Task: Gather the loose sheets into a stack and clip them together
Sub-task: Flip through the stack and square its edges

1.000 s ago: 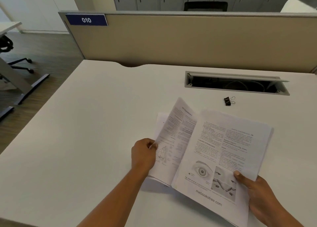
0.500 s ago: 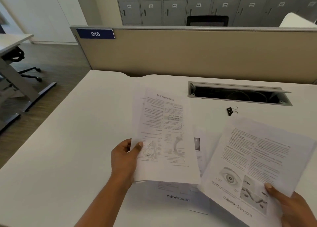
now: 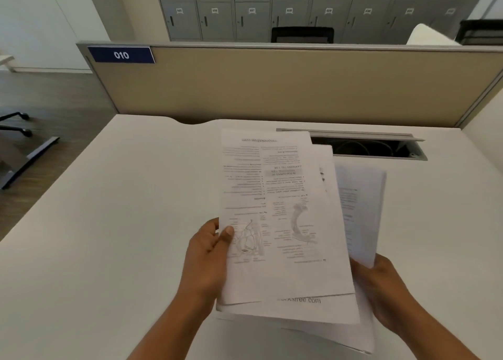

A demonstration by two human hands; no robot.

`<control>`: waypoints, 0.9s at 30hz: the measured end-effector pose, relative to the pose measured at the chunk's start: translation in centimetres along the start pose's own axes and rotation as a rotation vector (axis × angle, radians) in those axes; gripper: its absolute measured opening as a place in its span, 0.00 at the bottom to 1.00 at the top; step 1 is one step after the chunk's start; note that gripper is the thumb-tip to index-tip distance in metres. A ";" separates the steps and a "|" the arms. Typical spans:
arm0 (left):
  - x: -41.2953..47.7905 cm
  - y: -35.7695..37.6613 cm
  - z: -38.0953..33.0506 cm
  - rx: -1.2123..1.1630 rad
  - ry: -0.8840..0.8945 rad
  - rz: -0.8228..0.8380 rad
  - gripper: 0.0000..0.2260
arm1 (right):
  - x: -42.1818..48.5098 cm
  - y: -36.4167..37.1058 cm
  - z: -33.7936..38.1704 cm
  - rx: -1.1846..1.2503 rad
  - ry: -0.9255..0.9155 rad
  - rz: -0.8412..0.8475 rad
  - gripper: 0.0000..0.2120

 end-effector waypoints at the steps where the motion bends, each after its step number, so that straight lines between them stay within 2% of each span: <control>1: -0.1 0.3 0.1 0.021 0.006 0.014 0.07 | -0.1 0.6 0.4 -0.013 -0.003 0.029 0.19; 5: -0.4 1.0 0.2 0.045 -0.010 0.057 0.06 | -0.4 2.2 1.7 -0.029 0.014 0.078 0.10; 7: -0.4 1.2 0.2 0.144 0.020 0.027 0.05 | -0.5 2.4 2.1 -0.037 0.037 0.094 0.09; 10: -0.1 1.0 -0.1 0.281 0.044 -0.008 0.18 | -0.5 2.5 2.6 -0.049 0.040 0.118 0.10; 12: 0.2 0.8 -0.3 0.062 -0.119 0.113 0.22 | -0.6 2.6 3.0 -0.069 0.029 0.138 0.10; 14: 0.2 1.0 -0.5 -0.158 -0.319 0.287 0.16 | -0.5 2.7 3.3 -0.082 0.022 0.145 0.09; 15: 0.1 1.1 -0.6 -0.183 -0.347 0.344 0.13 | -0.5 2.7 3.3 -0.084 0.018 0.134 0.09; 16: 0.1 1.1 -0.4 -0.172 -0.335 0.355 0.12 | -0.4 2.7 3.4 -0.077 0.022 0.115 0.10; 18: 0.1 1.4 0.0 -0.159 -0.274 0.319 0.11 | -0.1 2.2 3.3 -0.025 0.061 0.077 0.21; 20: 0.1 1.7 0.3 -0.154 -0.238 0.285 0.11 | 0.0 2.0 3.3 0.071 0.110 0.118 0.26; 22: 0.1 2.0 0.5 -0.146 -0.230 0.259 0.10 | 0.0 2.2 3.4 0.034 0.072 0.150 0.22; 24: 0.0 2.2 0.7 -0.108 -0.216 0.249 0.11 | 0.0 2.3 3.5 -0.047 0.006 0.120 0.17; 27: 0.1 2.6 0.8 -0.065 -0.195 0.254 0.11 | -0.2 1.7 3.0 -0.044 -0.004 0.076 0.13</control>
Point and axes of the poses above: each hand's wrist, its own x-axis towards the middle knuckle, its own y-axis out of the palm, z = x × y, the point moved 1 cm from there along x, towards the middle knuckle, and after that the axes turned 1 degree about x, right-handed, at the moved point
